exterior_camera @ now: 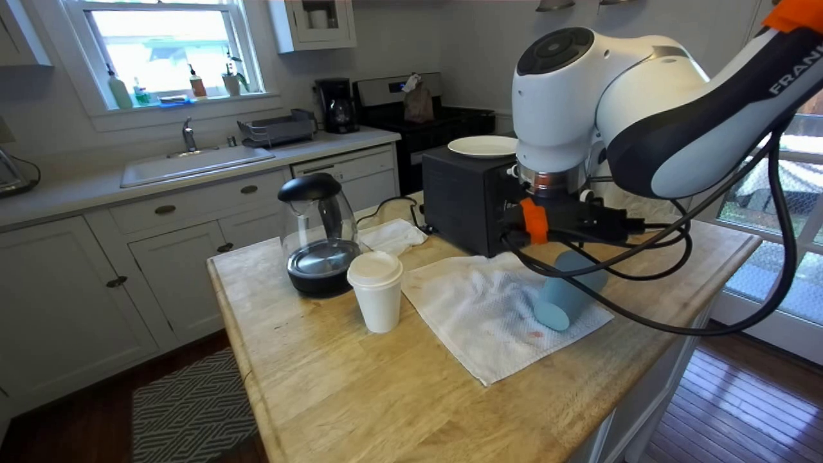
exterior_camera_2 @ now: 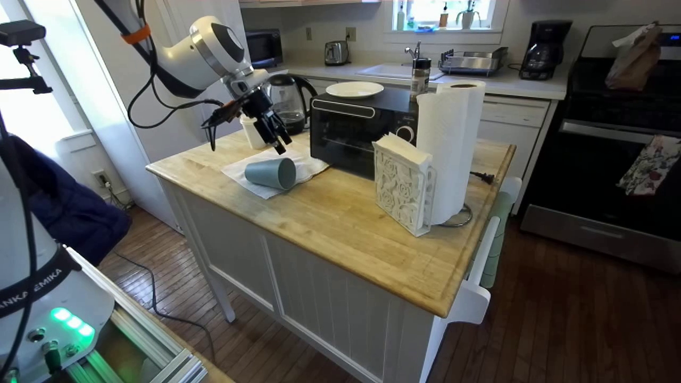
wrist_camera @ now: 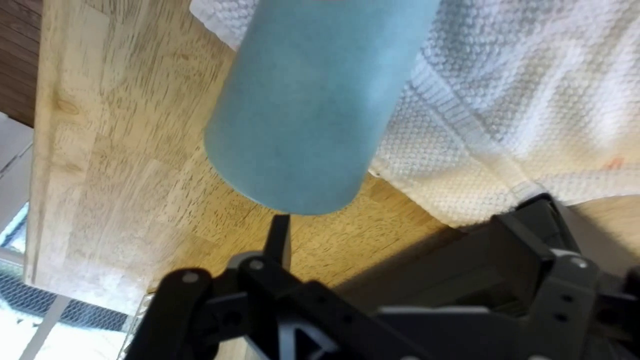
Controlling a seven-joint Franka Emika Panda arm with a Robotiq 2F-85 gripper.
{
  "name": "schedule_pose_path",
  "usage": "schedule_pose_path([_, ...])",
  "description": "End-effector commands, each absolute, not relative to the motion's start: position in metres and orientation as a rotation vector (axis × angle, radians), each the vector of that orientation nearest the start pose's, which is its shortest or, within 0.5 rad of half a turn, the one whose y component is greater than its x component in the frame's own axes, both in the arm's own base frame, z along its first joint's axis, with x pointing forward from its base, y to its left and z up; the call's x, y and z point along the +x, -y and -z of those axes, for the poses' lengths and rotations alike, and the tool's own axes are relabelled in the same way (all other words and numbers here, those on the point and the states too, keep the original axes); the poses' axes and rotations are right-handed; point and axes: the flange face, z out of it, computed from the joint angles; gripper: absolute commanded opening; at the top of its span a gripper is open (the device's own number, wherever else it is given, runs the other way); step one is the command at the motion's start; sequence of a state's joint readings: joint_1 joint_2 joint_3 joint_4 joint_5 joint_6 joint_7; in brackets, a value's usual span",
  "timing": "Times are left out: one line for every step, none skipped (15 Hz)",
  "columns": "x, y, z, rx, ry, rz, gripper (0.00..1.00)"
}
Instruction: Flip the blue cup over
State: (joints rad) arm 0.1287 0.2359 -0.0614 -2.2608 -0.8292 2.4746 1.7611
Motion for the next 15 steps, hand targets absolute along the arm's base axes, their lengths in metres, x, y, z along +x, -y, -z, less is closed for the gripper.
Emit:
schedule_pose_path([0.540,-0.021,-0.268,-2.948,-1.604,0.589,1.00])
schedule_pose_path([0.541,-0.009,-0.271,-2.949,-1.574,0.560,1.00])
schedule_pose_path([0.542,0.000,-0.272,-2.944,-1.560,0.524,1.00])
schedule_pose_path([0.543,0.011,-0.273,-2.938,-1.545,0.481,1.00])
schedule_pose_path([0.543,0.023,-0.275,-2.933,-1.552,0.435,1.00])
schedule_pose_path([0.543,0.033,-0.275,-2.927,-1.543,0.389,1.00])
schedule_pose_path([0.541,0.044,-0.277,-2.924,-1.543,0.334,1.00])
schedule_pose_path([0.540,0.055,-0.278,-2.920,-1.526,0.288,1.00])
schedule_pose_path([0.538,0.065,-0.278,-2.913,-1.488,0.237,1.00])
schedule_pose_path([0.536,0.073,-0.277,-2.909,-1.456,0.186,1.00])
schedule_pose_path([0.535,0.082,-0.277,-2.900,-1.430,0.133,1.00])
schedule_pose_path([0.533,0.091,-0.277,-2.890,-1.419,0.088,1.00])
schedule_pose_path([0.529,0.097,-0.276,-2.877,-1.399,0.035,1.00])
schedule_pose_path([0.526,0.105,-0.274,-2.867,-1.405,-0.010,1.00])
schedule_pose_path([0.521,0.112,-0.272,-2.852,-1.411,-0.072,1.00])
